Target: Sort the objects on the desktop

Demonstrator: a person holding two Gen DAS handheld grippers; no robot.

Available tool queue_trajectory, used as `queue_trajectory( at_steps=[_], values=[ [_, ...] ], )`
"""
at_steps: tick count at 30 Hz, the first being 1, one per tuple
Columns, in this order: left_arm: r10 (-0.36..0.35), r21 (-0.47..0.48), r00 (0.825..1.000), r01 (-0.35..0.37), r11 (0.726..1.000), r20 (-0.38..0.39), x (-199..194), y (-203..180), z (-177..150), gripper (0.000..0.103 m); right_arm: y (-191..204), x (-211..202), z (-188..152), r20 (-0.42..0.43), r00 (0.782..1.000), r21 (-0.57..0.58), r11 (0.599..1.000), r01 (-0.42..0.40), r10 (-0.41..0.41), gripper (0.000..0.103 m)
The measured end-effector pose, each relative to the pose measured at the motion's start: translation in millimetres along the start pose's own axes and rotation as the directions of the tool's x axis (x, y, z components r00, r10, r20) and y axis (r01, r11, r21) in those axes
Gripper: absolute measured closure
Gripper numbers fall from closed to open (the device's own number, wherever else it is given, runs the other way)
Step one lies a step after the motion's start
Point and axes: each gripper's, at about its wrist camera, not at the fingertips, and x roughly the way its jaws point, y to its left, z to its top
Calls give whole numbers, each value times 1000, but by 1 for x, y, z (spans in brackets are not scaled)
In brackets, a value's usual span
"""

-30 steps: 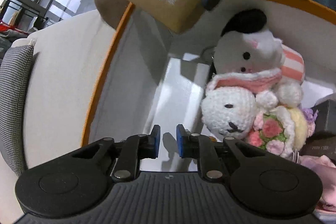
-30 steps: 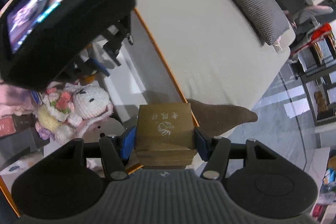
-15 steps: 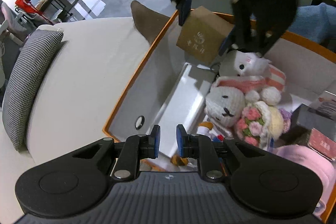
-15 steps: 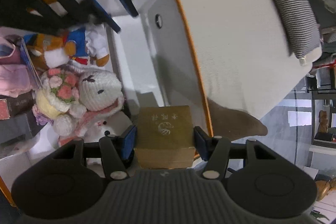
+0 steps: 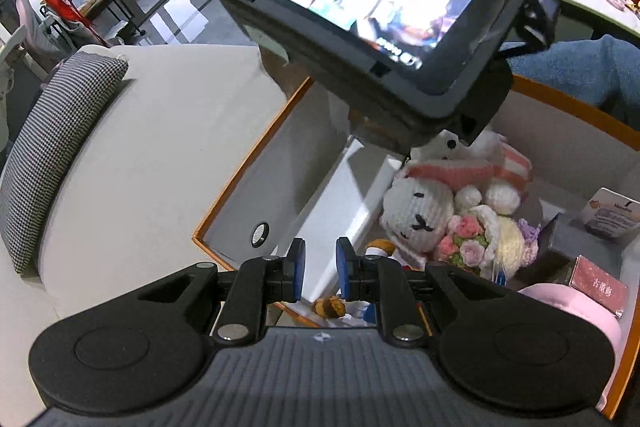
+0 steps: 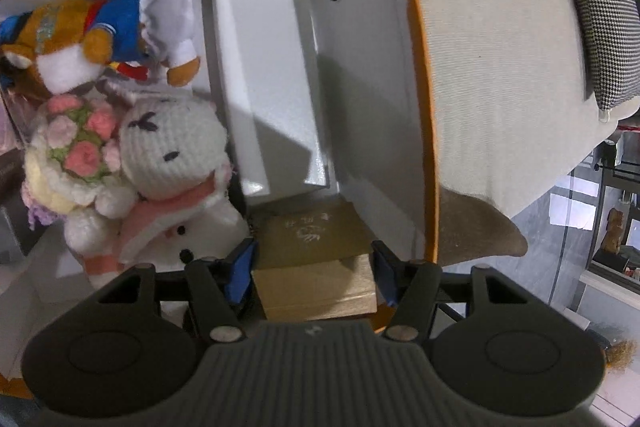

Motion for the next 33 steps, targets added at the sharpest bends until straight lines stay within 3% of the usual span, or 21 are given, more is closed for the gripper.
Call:
queue_trajectory(
  at_steps=[11, 20, 28, 33],
  values=[
    [4, 1, 1000, -4, 1000, -18, -3, -3, -1, 83, -1, 3, -6, -15, 1000, 35, 999, 6, -6, 34],
    [60, 21, 998, -60, 998, -5, -43, -21, 2, 83, 12, -37, -23, 47, 998, 67, 997, 26, -29, 34],
    [132, 0, 991, -132, 991, 15, -94, -50, -3, 83, 25, -91, -30, 133, 989, 136, 989, 48, -67, 35],
    [165, -60, 985, -162, 985, 47, -126, -75, -14, 82, 55, -120, -54, 239, 968, 236, 971, 23, -81, 35]
  ],
)
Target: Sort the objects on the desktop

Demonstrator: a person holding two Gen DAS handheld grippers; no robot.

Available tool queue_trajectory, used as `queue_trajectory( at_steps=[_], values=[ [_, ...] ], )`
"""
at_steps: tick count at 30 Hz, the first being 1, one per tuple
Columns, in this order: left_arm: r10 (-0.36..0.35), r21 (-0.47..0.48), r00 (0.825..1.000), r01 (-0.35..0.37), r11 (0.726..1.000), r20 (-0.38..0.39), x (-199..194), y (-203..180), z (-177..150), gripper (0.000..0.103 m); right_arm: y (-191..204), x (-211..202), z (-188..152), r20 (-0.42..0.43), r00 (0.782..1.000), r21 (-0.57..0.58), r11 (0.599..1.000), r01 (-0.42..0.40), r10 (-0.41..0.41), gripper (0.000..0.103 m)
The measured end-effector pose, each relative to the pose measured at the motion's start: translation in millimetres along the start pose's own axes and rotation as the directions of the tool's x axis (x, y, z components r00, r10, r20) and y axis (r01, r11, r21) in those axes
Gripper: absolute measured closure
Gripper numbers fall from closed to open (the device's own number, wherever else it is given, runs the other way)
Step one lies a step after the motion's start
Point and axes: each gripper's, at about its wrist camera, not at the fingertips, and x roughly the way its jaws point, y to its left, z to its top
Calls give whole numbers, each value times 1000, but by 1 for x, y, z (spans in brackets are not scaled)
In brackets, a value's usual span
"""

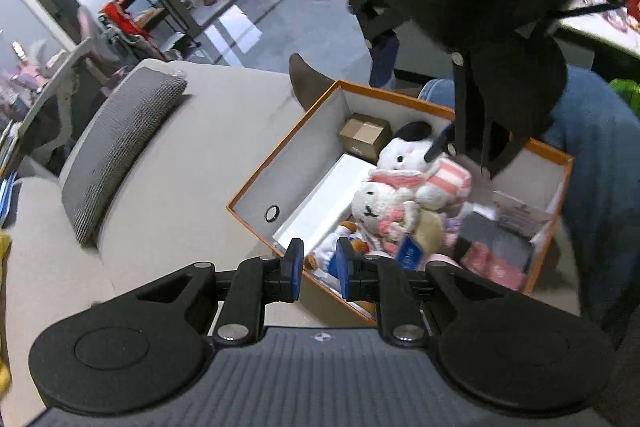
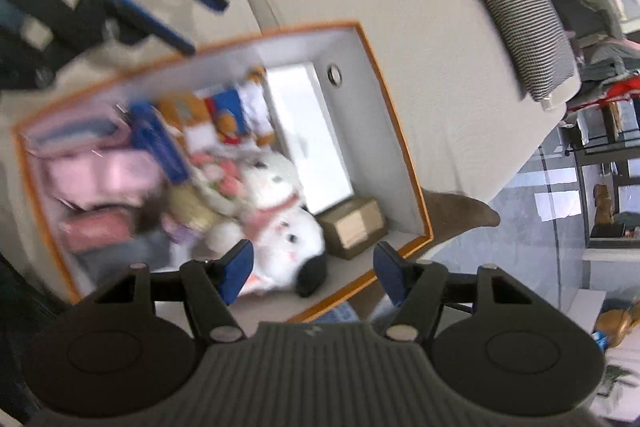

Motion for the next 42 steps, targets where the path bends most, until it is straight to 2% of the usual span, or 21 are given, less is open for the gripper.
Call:
queue_trajectory(
  at_steps=[4, 7, 13, 14, 15, 19, 23, 26, 28, 30, 33, 36, 40, 42],
  values=[
    [30, -90, 999, -28, 996, 23, -25, -12, -11, 81, 23, -26, -12, 84, 996, 81, 997, -5, -2, 36],
    [50, -191, 998, -42, 981, 37, -42, -16, -21, 76, 39, -47, -20, 142, 990, 133, 991, -5, -14, 36],
    [107, -394, 988, -53, 917, 114, -82, -22, -42, 67, 71, -79, -39, 269, 961, 264, 965, -11, -63, 36],
    [119, -433, 984, -50, 900, 134, -88, -22, -46, 61, 74, -83, -43, 291, 954, 297, 955, -18, -72, 36],
    [132, -464, 980, -50, 884, 147, -93, -23, -49, 51, 76, -86, -46, 314, 946, 334, 942, -30, -81, 36],
    [213, -548, 960, -81, 833, 181, -108, -33, -62, 49, 82, -96, -62, 392, 909, 491, 868, -74, -144, 36],
    [254, -636, 944, -63, 769, 213, -108, -43, -76, 49, 95, -95, -76, 436, 869, 615, 783, -95, -236, 35],
    [257, -669, 947, -66, 740, 191, -97, -48, -84, 49, 108, -86, -81, 441, 844, 692, 715, -104, -304, 34],
    [271, -697, 947, -77, 713, 174, -90, -50, -90, 48, 113, -80, -83, 441, 837, 728, 675, -122, -324, 34],
    [290, -726, 944, -88, 682, 158, -85, -51, -96, 41, 120, -73, -86, 433, 828, 767, 627, -132, -355, 34],
    [299, -745, 944, -98, 660, 141, -74, -53, -103, 33, 131, -59, -88, 388, 824, 815, 571, -97, -414, 30],
    [304, -747, 946, -119, 654, 116, -63, -58, -108, 24, 138, -42, -92, 369, 829, 842, 528, -107, -420, 28],
    [291, -756, 954, -133, 641, 79, -47, -63, -113, 24, 145, -18, -99, 345, 846, 872, 472, -129, -406, 23],
    [286, -757, 956, -140, 639, 65, -40, -66, -115, 24, 147, -10, -100, 344, 848, 876, 464, -134, -404, 22]
  ],
)
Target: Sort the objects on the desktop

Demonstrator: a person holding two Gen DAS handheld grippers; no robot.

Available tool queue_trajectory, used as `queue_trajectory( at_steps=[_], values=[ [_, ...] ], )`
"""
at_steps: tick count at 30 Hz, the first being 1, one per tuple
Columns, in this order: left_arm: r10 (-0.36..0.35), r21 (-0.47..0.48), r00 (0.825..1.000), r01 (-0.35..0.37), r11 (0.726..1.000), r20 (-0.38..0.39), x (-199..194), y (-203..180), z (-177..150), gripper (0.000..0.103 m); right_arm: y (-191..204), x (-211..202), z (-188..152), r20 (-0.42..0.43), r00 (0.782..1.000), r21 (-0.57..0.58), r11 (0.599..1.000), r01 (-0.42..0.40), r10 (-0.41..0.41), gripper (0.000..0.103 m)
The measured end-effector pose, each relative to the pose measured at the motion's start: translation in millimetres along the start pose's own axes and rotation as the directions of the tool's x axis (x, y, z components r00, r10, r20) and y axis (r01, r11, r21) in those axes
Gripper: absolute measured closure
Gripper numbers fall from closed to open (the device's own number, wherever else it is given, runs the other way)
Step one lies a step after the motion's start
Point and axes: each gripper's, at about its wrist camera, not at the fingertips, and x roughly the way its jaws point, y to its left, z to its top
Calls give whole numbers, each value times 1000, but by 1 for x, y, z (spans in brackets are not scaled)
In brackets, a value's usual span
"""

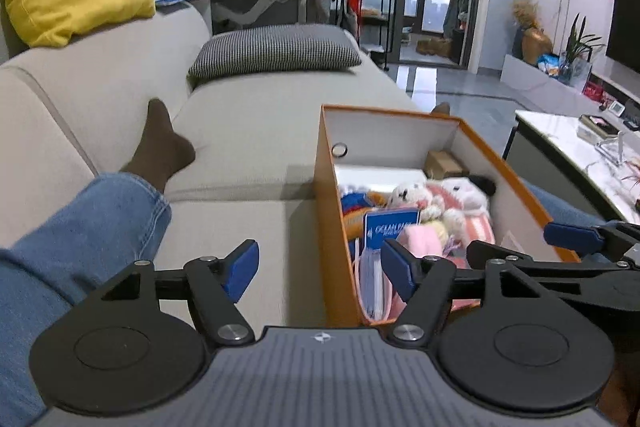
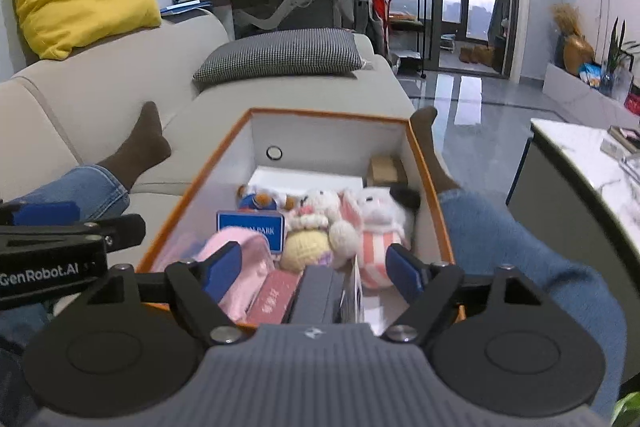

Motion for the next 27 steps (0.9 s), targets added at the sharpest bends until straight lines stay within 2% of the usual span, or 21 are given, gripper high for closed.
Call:
queue_trajectory(
  at_steps=[5, 10, 18, 27],
  values=[
    [13, 5, 999, -13, 1000, -32, 14, -2, -7, 23, 0, 13, -11, -17, 999, -31, 999, 37, -38, 19],
    [17, 2, 998, -17, 1000, -65, 23, -2, -11, 23, -6, 24, -18, -32, 999, -5, 999, 34, -34, 19],
    [40, -12, 998, -41, 999, -52, 29, -1, -11, 16, -11, 33, -24, -28, 1000, 26, 1000, 11, -10, 15],
    [46, -7, 998, -46, 999, -50, 30, -3, -10, 15, -15, 38, -26, -20, 1000, 44, 999, 11, -10, 13]
  ],
)
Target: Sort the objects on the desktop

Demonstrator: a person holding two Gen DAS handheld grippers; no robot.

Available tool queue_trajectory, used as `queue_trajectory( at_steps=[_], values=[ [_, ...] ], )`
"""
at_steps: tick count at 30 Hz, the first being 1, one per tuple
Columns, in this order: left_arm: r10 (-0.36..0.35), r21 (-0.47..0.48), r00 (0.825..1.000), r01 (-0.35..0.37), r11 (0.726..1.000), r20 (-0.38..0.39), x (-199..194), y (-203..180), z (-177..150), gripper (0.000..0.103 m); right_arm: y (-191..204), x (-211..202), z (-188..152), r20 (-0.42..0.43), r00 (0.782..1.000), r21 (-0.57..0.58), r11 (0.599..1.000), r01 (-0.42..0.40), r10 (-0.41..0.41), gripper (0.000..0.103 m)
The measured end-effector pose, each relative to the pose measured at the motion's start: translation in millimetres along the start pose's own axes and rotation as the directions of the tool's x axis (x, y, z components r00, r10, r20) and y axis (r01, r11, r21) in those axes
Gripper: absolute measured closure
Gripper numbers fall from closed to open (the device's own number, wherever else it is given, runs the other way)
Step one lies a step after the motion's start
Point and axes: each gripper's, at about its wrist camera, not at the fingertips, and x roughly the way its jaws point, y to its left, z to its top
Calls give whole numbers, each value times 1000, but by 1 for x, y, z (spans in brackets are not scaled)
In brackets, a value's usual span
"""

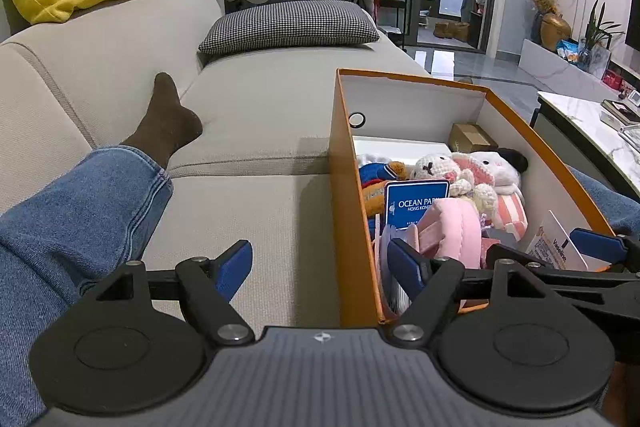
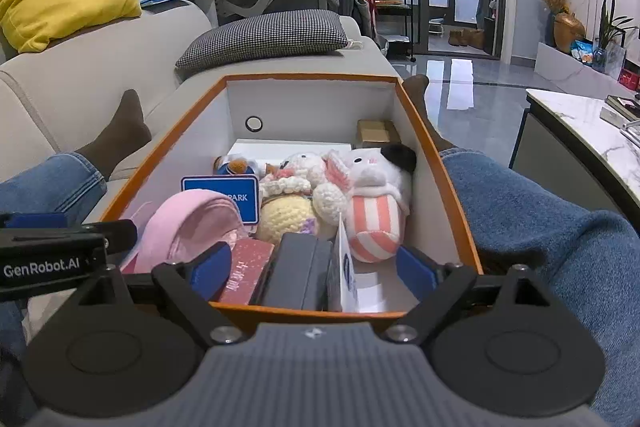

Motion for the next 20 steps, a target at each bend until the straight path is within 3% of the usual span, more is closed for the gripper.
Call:
queue_trajectory(
  at_steps=[20],
  values=[
    [3, 4, 1000, -3, 1000, -3, 1, 0, 1, 15, 0, 0, 0, 0, 1000, 0, 1000, 1, -1, 13]
  ],
)
